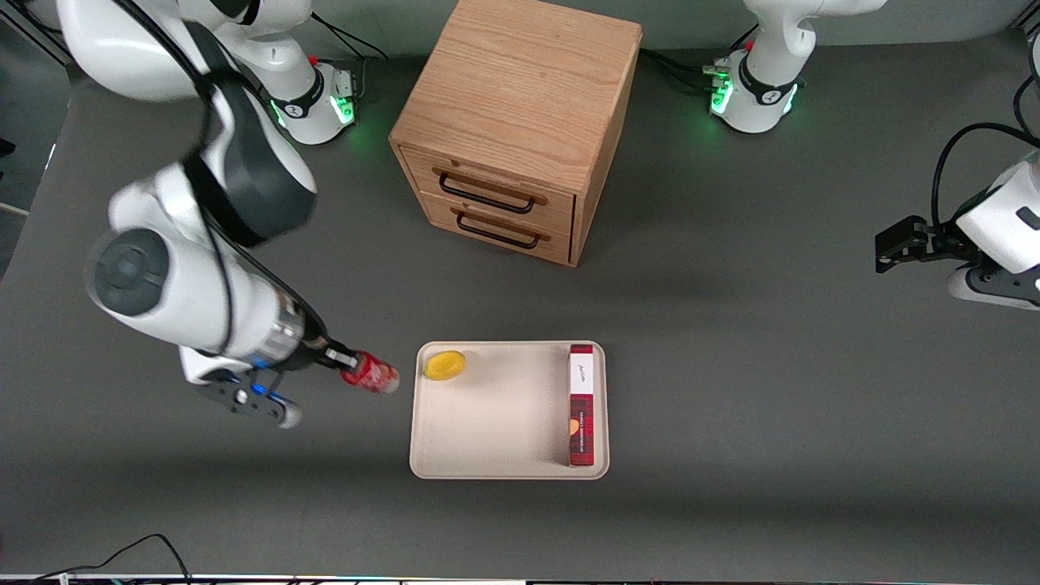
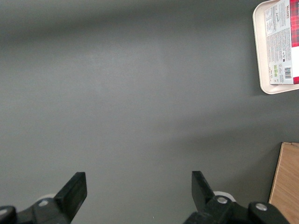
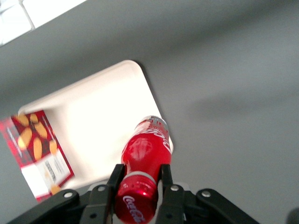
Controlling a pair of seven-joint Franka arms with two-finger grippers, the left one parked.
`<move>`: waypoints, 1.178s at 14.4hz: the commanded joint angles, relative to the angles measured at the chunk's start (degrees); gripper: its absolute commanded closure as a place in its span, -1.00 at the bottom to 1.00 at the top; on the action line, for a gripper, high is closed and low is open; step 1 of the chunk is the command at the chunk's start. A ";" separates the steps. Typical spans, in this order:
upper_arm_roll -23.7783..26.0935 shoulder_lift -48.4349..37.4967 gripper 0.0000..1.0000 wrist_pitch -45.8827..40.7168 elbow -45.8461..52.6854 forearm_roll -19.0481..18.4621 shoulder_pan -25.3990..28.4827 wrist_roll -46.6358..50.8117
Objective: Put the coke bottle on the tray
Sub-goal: 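Carry the bottle over the cream tray and lower it beside the yellow object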
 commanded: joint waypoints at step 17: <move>1.53 15.31 -1.00 17.08 4.29 -11.34 3.41 15.20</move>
